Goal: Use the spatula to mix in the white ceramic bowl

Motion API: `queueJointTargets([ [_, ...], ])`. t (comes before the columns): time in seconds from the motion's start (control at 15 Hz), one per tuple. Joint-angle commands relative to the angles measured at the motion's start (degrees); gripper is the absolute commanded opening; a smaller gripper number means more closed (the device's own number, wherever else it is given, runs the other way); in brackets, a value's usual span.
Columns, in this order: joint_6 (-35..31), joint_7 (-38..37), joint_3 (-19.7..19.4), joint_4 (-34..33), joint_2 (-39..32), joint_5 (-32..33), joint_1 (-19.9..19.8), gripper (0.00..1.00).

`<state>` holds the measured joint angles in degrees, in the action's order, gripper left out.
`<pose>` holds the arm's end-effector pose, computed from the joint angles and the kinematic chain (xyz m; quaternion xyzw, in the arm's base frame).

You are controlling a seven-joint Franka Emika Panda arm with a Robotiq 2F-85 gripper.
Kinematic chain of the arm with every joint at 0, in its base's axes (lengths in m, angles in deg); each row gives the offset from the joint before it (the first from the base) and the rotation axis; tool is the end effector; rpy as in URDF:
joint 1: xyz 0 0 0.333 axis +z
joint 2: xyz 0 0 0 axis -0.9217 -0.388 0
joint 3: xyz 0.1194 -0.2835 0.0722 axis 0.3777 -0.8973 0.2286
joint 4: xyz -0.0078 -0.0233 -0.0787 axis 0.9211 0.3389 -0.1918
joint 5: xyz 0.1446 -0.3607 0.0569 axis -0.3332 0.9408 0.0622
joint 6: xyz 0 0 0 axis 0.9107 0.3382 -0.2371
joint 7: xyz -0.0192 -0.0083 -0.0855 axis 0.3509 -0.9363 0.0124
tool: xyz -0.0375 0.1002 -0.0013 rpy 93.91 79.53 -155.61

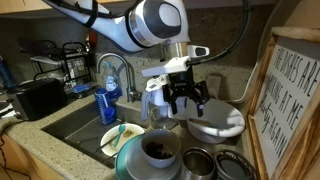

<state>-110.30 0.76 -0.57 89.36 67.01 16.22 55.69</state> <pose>0.5468 -0.2523 0.4310 0.9815 -0.0951 -0.0513 0.1579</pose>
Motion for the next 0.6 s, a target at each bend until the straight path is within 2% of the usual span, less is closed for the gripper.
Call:
queueJointTargets([
  [0.0,2.4,0.1,0.3,-0.9,1.0,-0.8,0.3,1.0],
  [0.53,10.9,2.6,2.3,2.3,7.5,-7.7,1.4,1.0],
])
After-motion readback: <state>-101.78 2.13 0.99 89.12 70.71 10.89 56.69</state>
